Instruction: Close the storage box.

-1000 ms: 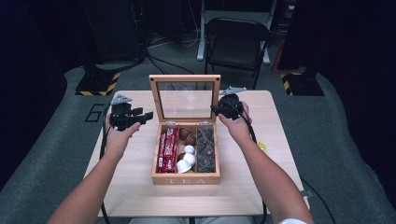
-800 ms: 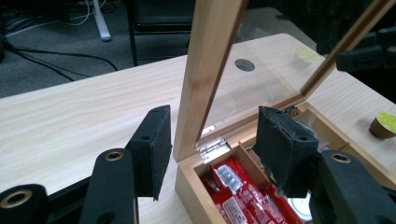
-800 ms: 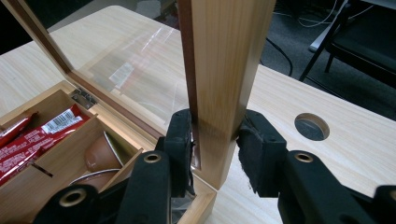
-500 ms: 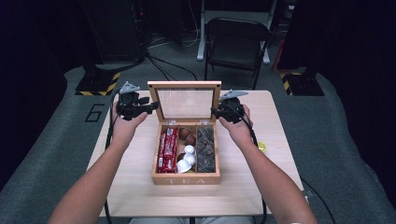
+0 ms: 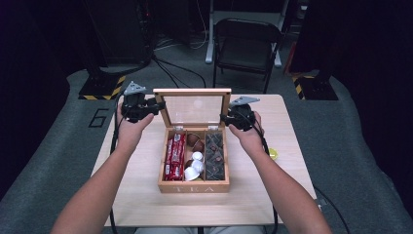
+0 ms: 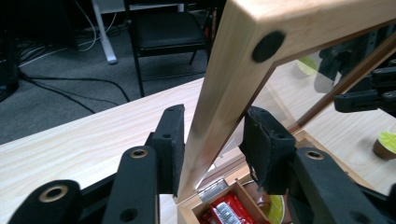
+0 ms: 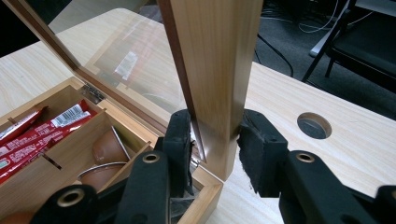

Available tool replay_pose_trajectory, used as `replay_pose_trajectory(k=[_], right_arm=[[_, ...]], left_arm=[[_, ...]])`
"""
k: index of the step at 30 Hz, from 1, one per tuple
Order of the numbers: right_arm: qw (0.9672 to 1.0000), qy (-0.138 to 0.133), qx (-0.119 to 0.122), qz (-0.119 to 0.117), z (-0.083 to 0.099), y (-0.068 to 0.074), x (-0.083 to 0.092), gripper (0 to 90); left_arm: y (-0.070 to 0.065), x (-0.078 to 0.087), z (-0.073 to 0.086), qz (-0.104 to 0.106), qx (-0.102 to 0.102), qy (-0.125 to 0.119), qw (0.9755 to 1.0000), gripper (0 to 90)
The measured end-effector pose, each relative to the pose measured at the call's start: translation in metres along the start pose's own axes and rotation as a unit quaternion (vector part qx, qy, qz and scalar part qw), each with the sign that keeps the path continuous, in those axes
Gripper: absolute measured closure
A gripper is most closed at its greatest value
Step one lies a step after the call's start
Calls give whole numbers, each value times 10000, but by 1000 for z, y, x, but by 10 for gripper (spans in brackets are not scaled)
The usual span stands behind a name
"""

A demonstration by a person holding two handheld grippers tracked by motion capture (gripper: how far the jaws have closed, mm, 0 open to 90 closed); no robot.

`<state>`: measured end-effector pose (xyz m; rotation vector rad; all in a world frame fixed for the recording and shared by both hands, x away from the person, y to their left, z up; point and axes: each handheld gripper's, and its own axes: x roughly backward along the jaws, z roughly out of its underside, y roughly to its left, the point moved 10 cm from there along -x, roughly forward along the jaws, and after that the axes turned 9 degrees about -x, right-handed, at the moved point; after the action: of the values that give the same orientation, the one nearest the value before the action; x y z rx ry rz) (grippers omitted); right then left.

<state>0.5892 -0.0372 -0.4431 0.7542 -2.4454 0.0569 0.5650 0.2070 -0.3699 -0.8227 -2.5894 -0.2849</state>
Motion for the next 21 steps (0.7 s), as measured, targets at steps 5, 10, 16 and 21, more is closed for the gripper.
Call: replay_pose_trajectory(k=[5, 10, 16, 21], right_arm=[[10000, -33, -37, -42, 2, 0, 1, 636], [9998, -55, -132, -169, 4, 3, 4, 562], [9996, -60, -180, -196, 5, 8, 13, 509], [9994, -98, -213, -260, 4, 10, 23, 506]], left_arm=[[-1, 4, 4, 76, -66, 48, 9999, 619], [-5, 8, 8, 135, -87, 3, 9999, 616], [-10, 14, 13, 213, -144, 20, 9997, 613], [-14, 17, 16, 240, -155, 6, 9996, 610]])
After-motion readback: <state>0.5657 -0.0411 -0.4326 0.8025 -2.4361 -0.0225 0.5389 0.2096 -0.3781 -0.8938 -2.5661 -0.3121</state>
